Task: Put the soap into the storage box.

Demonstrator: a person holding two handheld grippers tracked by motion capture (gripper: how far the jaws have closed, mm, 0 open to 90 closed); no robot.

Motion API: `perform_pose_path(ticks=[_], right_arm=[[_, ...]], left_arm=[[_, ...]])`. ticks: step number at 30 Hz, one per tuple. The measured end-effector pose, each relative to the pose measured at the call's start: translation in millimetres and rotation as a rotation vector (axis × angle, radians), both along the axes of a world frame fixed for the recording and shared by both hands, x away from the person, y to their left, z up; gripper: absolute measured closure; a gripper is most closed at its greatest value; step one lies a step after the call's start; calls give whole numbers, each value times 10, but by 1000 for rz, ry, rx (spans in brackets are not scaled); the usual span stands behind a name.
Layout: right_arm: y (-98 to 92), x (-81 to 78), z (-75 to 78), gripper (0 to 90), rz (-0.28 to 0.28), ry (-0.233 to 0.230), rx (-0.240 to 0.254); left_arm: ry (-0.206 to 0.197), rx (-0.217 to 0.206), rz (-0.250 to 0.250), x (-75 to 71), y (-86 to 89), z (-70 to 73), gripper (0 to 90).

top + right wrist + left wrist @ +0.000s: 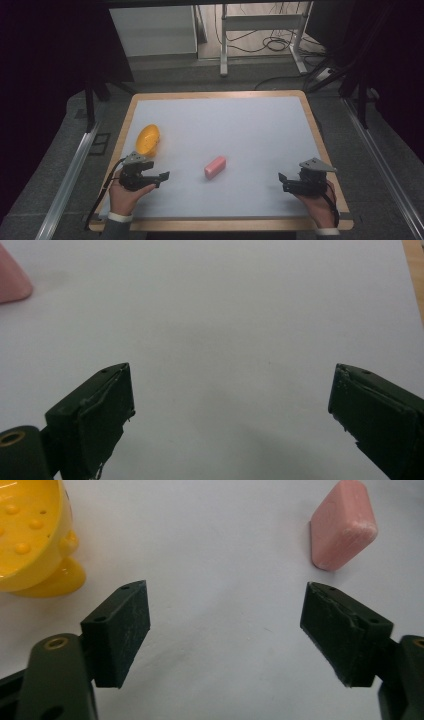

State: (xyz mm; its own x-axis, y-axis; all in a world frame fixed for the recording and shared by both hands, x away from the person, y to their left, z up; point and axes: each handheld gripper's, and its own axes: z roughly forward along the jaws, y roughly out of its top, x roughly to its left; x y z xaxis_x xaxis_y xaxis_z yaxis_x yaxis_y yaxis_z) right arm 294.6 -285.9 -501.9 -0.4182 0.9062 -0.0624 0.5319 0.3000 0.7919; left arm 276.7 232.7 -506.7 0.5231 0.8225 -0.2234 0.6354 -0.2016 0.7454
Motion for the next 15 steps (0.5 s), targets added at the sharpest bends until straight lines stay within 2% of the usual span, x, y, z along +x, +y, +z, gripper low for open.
perform_pose_path(ticks=[1, 15], right_arm=[[-3, -6, 5, 42, 8, -8, 2], [-22, -48, 33, 42, 1, -1, -12]], left_arm=[[1, -13, -7, 7, 6, 0, 211], [8, -13, -6, 17, 6, -6, 209]])
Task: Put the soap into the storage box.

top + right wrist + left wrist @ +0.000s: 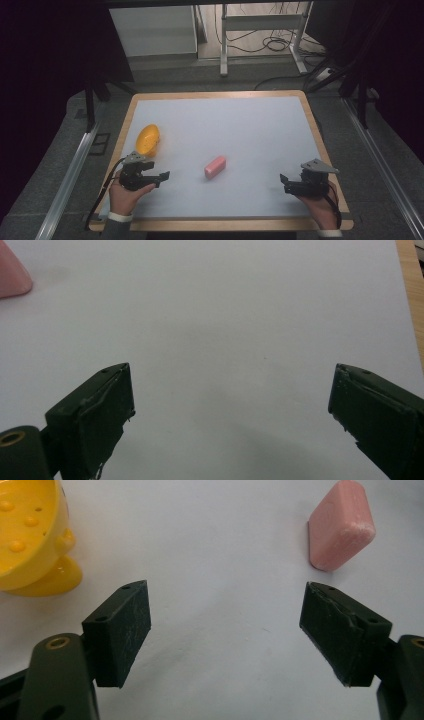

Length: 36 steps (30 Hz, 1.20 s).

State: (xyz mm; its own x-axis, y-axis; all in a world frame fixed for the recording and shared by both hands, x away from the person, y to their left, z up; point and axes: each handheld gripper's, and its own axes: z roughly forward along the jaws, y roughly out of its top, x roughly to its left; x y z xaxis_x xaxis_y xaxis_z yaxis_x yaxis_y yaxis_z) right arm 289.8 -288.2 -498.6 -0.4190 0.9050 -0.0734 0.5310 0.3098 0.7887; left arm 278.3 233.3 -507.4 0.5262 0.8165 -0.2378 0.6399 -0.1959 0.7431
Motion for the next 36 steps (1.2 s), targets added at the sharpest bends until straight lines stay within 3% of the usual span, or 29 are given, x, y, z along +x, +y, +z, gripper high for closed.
perform_pose_path(ticks=[5, 7, 12, 19, 22, 31, 36], right_arm=[[-21, 0, -1, 42, -8, 3, 2], [-39, 3, -8, 42, -18, 8, 0], [-40, 6, -5, 42, -21, 18, 4], [-33, 14, -45, 42, -15, 22, 0], [-37, 6, -36, 42, -12, 18, 4], [-111, -2, -2, 43, -33, 11, 15], [-131, -3, 7, 46, -41, 6, 17]], left_arm=[[-23, -6, 21, -15, 11, 17, 217], [-16, 6, 34, -18, 19, 20, 217], [-16, -8, 54, -37, 59, 46, 252], [-30, -11, 91, -87, 72, 162, 262], [-31, -26, 65, -98, 55, 200, 263], [-50, 21, 11, -58, -48, 445, 271], [-51, 22, 8, -6, -64, 484, 268]])
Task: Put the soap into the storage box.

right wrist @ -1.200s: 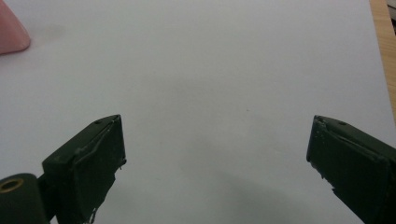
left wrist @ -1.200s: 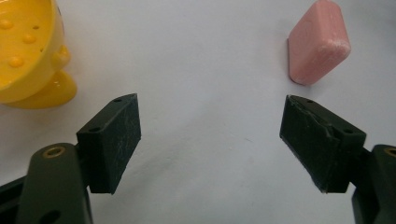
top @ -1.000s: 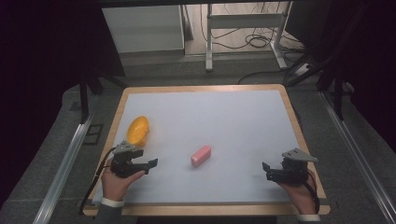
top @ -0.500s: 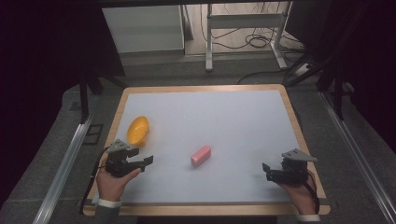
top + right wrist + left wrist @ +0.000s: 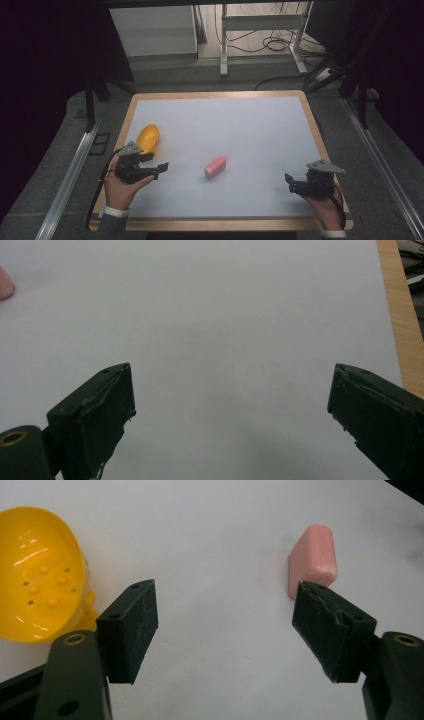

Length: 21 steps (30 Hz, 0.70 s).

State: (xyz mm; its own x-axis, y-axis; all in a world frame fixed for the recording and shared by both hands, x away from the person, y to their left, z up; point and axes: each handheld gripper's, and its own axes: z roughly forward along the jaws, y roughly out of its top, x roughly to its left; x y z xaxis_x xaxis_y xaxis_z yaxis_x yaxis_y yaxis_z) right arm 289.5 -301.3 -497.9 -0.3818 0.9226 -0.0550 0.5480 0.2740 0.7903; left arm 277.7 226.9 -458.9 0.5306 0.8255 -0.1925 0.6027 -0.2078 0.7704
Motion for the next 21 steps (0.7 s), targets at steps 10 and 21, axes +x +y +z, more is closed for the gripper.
perform_pose_path(ticks=[10, 21], right_arm=[[-15, 0, -9, 48, -3, 4, 0], [-21, 3, -16, 51, -7, 9, -1]], left_arm=[[-8, -21, -25, 65, -69, 57, 260], [-14, 10, -64, 127, -208, 130, 260]])
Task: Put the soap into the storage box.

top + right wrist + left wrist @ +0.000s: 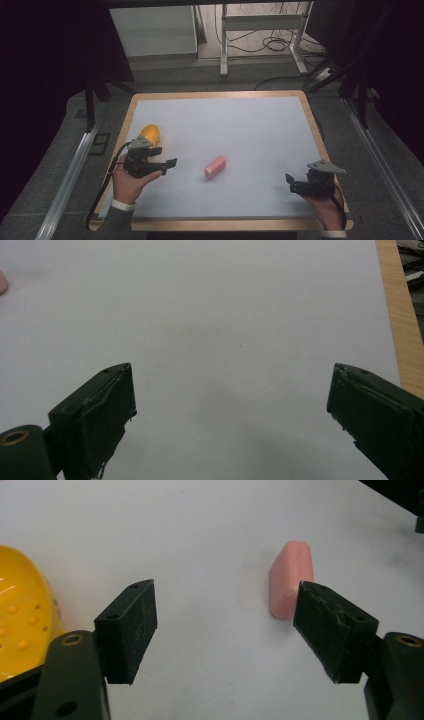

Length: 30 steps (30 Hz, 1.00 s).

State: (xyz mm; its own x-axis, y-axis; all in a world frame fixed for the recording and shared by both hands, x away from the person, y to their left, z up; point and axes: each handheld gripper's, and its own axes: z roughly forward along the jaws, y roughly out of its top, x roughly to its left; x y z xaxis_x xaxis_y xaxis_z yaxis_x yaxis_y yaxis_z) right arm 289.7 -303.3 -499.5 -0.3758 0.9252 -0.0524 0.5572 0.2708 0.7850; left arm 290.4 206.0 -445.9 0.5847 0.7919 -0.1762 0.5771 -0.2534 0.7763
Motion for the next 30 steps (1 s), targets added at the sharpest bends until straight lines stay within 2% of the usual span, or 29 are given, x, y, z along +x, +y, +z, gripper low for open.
perform_pose_path(ticks=[8, 15, 20, 26, 30], right_arm=[[3, 2, -9, 51, 2, 3, -2], [1, 1, -10, 52, 1, 2, -3], [7, 8, -27, 52, 3, 7, -12], [7, 10, -37, 52, 3, 9, -17], [11, 14, -46, 52, 4, 13, -23]], left_arm=[[-1, 13, -15, 45, -97, 62, 259], [20, 41, -39, 120, -226, 65, 257], [39, 60, -73, 182, -370, 35, 256], [57, 72, -96, 202, -479, 9, 256], [69, 93, -117, 218, -576, -12, 250]])
